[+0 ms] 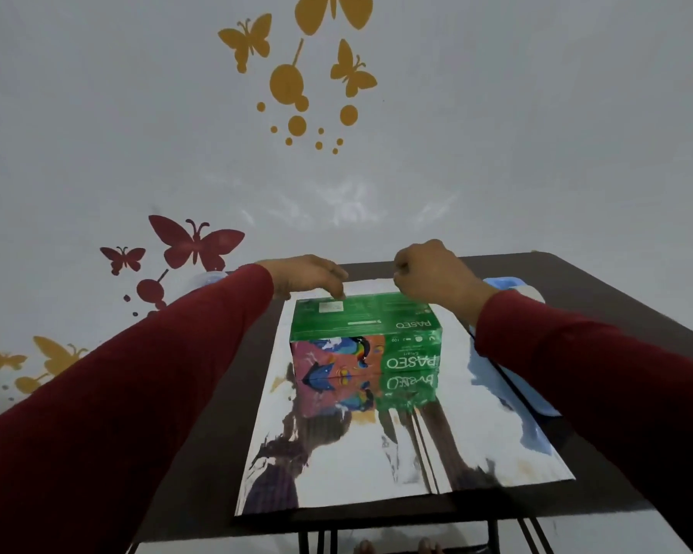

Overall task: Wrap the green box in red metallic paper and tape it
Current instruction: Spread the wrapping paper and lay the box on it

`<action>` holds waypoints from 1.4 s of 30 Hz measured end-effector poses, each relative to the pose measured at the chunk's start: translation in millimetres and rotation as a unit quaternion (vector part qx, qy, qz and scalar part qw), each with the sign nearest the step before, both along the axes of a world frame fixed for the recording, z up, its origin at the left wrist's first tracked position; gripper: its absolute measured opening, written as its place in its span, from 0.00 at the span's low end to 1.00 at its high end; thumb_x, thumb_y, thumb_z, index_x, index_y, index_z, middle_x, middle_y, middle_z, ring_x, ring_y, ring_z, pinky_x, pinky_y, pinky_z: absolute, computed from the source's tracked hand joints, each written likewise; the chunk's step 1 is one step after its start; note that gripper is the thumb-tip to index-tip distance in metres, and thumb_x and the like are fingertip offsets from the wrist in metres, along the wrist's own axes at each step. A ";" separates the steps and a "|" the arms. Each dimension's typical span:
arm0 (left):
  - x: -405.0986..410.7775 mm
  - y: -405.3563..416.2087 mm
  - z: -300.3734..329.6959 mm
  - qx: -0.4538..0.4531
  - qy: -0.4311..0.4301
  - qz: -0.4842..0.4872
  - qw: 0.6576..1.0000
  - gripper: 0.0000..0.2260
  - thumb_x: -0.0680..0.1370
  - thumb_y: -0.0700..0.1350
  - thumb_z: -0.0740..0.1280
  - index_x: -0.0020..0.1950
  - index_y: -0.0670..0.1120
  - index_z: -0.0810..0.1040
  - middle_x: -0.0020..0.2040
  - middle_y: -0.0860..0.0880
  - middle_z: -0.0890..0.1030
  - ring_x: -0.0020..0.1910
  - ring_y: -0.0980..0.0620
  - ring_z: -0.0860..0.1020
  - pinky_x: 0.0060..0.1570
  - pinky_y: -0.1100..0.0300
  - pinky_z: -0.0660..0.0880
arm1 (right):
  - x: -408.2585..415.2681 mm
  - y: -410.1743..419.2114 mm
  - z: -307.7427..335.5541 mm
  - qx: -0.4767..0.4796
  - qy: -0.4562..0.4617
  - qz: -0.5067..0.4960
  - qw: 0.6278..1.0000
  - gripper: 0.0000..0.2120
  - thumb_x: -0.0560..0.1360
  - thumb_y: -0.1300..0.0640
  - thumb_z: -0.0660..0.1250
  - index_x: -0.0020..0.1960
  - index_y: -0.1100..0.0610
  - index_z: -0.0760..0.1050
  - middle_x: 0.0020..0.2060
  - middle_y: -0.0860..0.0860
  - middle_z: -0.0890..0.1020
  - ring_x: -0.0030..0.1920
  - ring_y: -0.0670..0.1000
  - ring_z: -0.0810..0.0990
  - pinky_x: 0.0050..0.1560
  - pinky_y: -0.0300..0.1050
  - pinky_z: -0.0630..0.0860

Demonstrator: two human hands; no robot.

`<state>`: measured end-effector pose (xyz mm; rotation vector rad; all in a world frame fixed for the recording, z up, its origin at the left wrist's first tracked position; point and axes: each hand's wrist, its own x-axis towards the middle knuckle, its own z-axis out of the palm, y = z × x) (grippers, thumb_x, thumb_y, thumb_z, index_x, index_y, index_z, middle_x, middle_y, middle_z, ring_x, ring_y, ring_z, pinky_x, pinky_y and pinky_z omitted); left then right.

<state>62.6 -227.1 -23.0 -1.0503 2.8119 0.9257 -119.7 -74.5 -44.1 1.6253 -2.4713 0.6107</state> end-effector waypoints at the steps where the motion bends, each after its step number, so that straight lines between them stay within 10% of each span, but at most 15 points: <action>1: -6.3 -6.5 1.2 -0.008 0.007 0.013 1.000 0.31 0.63 0.57 0.76 0.66 0.60 0.78 0.72 0.53 0.75 0.73 0.46 0.70 0.74 0.39 0.66 | -5.3 -9.6 3.6 0.011 0.001 0.010 1.000 0.12 0.77 0.58 0.64 0.56 0.55 0.84 0.52 0.55 0.83 0.48 0.58 0.82 0.48 0.47 0.80; 5: -33.1 -38.3 -4.8 -0.093 -0.004 0.024 0.995 0.18 0.77 0.47 0.73 0.67 0.49 0.81 0.69 0.49 0.79 0.69 0.47 0.74 0.74 0.49 0.68 | -27.0 -49.7 6.8 0.101 0.002 0.035 0.994 0.14 0.77 0.60 0.64 0.58 0.54 0.84 0.58 0.54 0.84 0.56 0.57 0.81 0.59 0.49 0.80; 12: -66.7 -84.0 -31.5 -0.158 -0.100 0.021 0.982 0.24 0.82 0.47 0.68 0.78 0.47 0.70 0.76 0.48 0.72 0.75 0.46 0.70 0.73 0.53 0.66 | -66.3 -113.9 -14.4 0.220 0.002 0.018 0.975 0.22 0.77 0.55 0.72 0.71 0.51 0.77 0.68 0.54 0.79 0.67 0.58 0.77 0.68 0.57 0.75; 16: -76.7 -112.5 -54.7 -0.117 -0.107 0.040 0.987 0.27 0.83 0.48 0.67 0.81 0.48 0.64 0.62 0.46 0.83 0.59 0.45 0.82 0.51 0.57 0.78 | -85.8 -144.6 -26.0 0.286 0.013 0.001 0.958 0.29 0.80 0.56 0.68 0.80 0.50 0.66 0.77 0.53 0.71 0.75 0.59 0.70 0.74 0.59 0.68; 21: -78.6 -136.3 -72.2 -0.175 -0.072 0.016 0.982 0.21 0.78 0.49 0.73 0.69 0.43 0.77 0.63 0.44 0.82 0.56 0.47 0.80 0.54 0.56 0.75 | -91.3 -158.1 -39.9 0.322 -0.007 -0.006 0.947 0.38 0.79 0.59 0.68 0.84 0.50 0.54 0.81 0.55 0.63 0.77 0.60 0.67 0.76 0.59 0.66; 27: -63.5 -131.4 -58.9 -0.199 0.044 0.003 0.979 0.12 0.76 0.43 0.74 0.36 0.51 0.75 0.33 0.53 0.76 0.35 0.52 0.74 0.33 0.61 0.66 | -85.5 -140.6 -25.8 0.225 0.051 0.006 0.973 0.10 0.75 0.60 0.71 0.56 0.52 0.80 0.58 0.54 0.81 0.59 0.57 0.78 0.57 0.50 0.78; 35: -19.2 -81.7 -8.8 -0.200 0.233 -0.036 0.951 0.06 0.73 0.43 0.80 0.48 0.51 0.87 0.40 0.52 0.85 0.39 0.55 0.81 0.42 0.63 0.75 | -62.7 -85.1 17.2 0.066 0.042 0.036 0.996 0.37 0.70 0.54 0.76 0.75 0.47 0.64 0.67 0.51 0.75 0.64 0.58 0.75 0.64 0.62 0.73; 42: 41.2 -17.9 9.5 -0.182 0.291 -0.065 0.937 0.09 0.71 0.44 0.81 0.44 0.57 0.86 0.40 0.53 0.85 0.40 0.57 0.80 0.44 0.64 0.75 | -24.8 -12.8 40.9 0.031 0.142 0.070 0.987 0.04 0.71 0.51 0.71 0.45 0.46 0.82 0.56 0.45 0.75 0.60 0.53 0.71 0.59 0.56 0.66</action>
